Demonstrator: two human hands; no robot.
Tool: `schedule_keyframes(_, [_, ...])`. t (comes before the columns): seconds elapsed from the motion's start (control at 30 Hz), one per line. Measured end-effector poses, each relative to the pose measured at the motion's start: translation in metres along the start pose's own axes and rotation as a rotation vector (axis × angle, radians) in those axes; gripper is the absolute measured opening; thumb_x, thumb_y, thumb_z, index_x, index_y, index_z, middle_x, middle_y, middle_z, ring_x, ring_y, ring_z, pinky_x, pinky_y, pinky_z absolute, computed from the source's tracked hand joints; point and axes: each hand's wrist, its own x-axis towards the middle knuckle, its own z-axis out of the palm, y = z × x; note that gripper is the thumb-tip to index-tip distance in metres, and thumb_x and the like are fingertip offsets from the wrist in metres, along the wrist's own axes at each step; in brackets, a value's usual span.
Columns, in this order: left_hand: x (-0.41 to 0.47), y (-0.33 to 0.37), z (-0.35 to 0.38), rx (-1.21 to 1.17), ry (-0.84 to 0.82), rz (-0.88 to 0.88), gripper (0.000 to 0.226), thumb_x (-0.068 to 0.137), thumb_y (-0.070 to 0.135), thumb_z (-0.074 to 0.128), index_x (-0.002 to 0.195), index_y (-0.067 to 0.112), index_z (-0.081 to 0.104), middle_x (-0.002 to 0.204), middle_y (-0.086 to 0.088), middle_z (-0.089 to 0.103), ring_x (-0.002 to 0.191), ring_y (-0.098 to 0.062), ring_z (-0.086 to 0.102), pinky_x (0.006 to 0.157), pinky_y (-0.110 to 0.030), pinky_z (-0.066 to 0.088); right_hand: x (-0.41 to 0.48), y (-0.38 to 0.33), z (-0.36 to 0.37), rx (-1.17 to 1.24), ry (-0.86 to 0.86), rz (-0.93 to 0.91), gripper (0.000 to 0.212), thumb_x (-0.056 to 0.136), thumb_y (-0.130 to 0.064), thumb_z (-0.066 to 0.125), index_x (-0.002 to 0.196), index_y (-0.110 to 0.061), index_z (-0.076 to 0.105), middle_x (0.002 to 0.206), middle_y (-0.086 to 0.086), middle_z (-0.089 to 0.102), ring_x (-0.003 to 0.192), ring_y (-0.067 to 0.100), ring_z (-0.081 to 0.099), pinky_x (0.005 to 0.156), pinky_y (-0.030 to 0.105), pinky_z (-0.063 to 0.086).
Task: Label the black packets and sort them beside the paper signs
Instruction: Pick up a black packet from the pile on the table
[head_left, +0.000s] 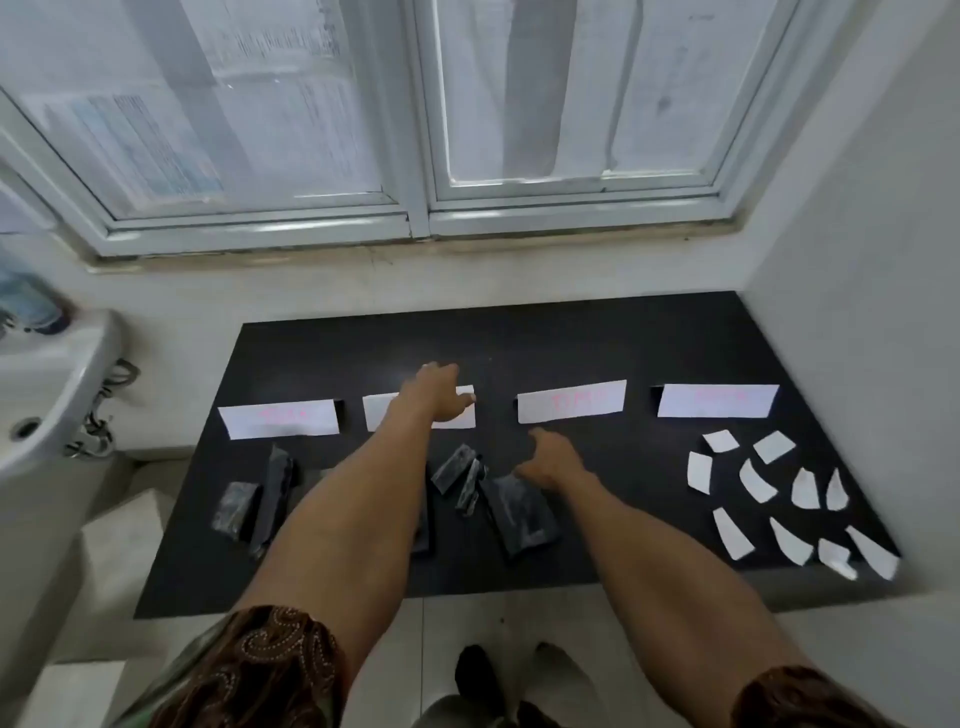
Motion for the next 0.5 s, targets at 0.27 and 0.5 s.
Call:
schedule_keyframes(0.27, [-0.006,-0.014,0.035,0.010,-0.025,-0.029,0.063,0.092,0.046,0.054,0.145,0.015,0.038,0.145,-0.013,0.042,0.132,-0.031,0.043,0.108,-0.047,0.037,-0.004,0.007,0.043,-0.083,-0.095,0.099,0.097,0.075,-0.044,0.076,0.150,-0.019,0.020,0.149,0.015,0.031,0.136,0.037,0.034,0.110,0.053,0.035])
schedule_keyframes(0.5, [0.001,-0.016,0.049,-0.044,-0.038,-0.016,0.057,0.090,0.043,0.057,0.138,0.013,0.046,0.136,-0.014,0.049,0.124,-0.031,0.048,0.101,-0.044,0.042,-0.012,0.009,0.083,-0.244,-0.118,0.197,0.126,0.070,-0.040,0.082,0.152,-0.024,-0.013,0.155,0.016,0.014,0.139,0.039,0.023,0.105,0.058,0.034])
